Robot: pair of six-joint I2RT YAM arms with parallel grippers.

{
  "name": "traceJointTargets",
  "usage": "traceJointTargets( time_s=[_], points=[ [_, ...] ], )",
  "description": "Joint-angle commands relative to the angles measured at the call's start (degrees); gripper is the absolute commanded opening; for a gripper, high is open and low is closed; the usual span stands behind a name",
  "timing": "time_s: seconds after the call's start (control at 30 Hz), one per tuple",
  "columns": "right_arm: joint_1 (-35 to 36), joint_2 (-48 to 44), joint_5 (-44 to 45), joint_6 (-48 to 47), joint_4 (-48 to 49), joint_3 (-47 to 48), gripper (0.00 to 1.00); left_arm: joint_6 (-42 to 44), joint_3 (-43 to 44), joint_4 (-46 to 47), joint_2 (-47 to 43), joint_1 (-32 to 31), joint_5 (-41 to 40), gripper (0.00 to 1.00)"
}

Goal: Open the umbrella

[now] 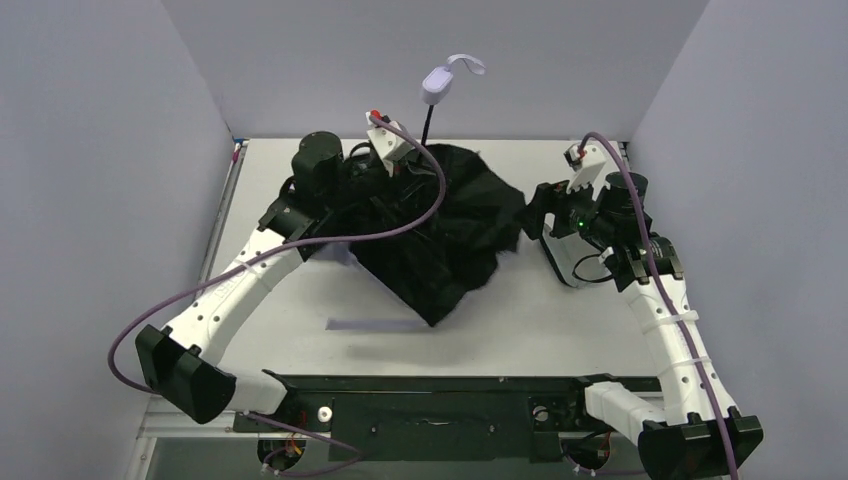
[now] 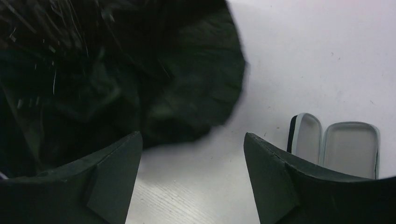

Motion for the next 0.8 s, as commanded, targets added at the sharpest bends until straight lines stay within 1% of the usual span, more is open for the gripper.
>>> traceJointTargets(
  time_s=[0.0,0.03,0.07,0.1,0.2,0.3,0.4,0.47,0.6,0.7,0.77],
  points=[
    [-0.1,1.1,-4.4,-2.2,2.0,3.4,0.73,-6.4,4.5,8.6,-1.1,3.5,2.1,0.0],
    [0.1,1.1,-5.0,-2.2,2.3,3.4,0.72,-8.9,6.2,7.3,0.1,5.9,7.7,0.0],
    [1.0,1.3,-6.0,-2.5,2.4,3.7,0.71,-9.2,8.8,5.1,0.9,5.9,9.5,0.0],
    [1.6,1.6,-6.7,-2.6,2.4,4.0,0.7,-10.0,9.0,5.1,1.2,5.0,10.9,0.0],
    [5.5,2.4,-7.1,-3.8,2.0,5.6,0.64,-13.3,4.5,11.5,-0.7,2.0,11.4,0.0],
    [9.3,2.6,-6.4,-3.8,3.6,6.0,0.58,-13.3,2.0,12.5,-1.4,-0.5,10.2,0.0],
    [12.1,2.7,-6.3,-2.2,6.6,6.7,0.56,-15.8,1.3,14.7,-1.3,-1.1,10.3,0.0],
    [12.7,3.2,-6.5,-0.2,10.2,8.0,0.56,-16.7,1.5,15.1,-0.9,-1.2,11.8,0.0],
    [12.8,5.5,-7.8,2.6,13.5,12.8,0.56,-18.6,1.3,15.9,-0.5,-1.7,15.1,0.0],
    [13.4,6.9,-10.1,3.9,14.5,15.2,0.56,-22.0,0.3,19.5,-0.4,-1.9,15.5,0.0],
    [14.6,7.6,-10.9,5.3,15.9,15.0,0.55,-23.6,0.6,20.2,0.2,-2.2,15.4,0.0]
  ],
)
